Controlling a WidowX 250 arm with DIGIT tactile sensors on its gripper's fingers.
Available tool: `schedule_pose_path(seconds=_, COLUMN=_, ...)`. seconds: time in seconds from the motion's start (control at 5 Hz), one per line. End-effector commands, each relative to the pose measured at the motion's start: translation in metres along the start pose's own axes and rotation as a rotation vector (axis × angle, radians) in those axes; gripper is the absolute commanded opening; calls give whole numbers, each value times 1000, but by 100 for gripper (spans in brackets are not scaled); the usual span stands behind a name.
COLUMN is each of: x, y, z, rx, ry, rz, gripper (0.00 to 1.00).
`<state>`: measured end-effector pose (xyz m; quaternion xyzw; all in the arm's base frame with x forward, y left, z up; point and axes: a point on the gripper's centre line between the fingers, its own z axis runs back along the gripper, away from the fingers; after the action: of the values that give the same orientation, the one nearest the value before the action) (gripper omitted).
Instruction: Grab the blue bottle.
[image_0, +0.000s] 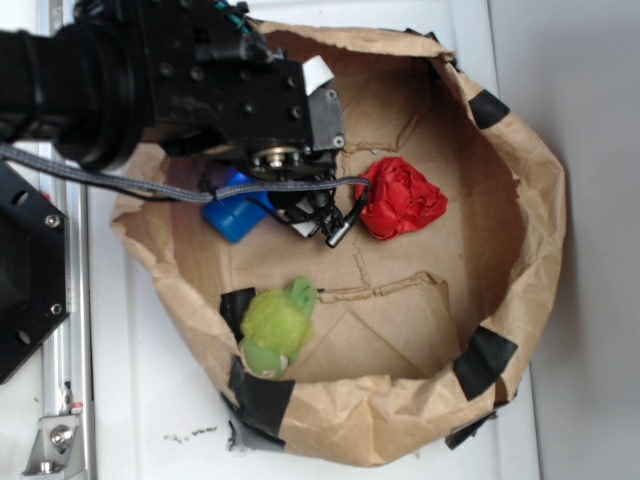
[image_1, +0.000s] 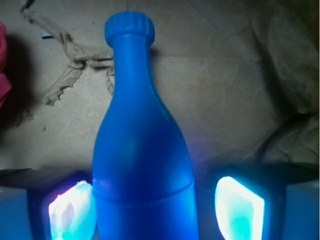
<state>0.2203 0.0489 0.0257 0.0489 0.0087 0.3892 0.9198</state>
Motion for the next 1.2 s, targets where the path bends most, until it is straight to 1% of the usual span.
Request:
schedule_pose_path(seconds=0.0, x=10, y=-6, z=-8, rx=-36, ry=-24, rz=-60, gripper=100)
schedule_pose_path(seconds=0.2, x=6, y=-5, z=-10, rx=-74, ry=4, rz=-96, gripper=29)
schedule_pose_path(seconds=0.4, x=5, y=-1, z=-8, rx=-89, ry=18, rz=-108, gripper=0)
schedule_pose_path(seconds=1.0, x=20, y=-5, z=7, rx=-117, ry=24, rz=-139, gripper=0)
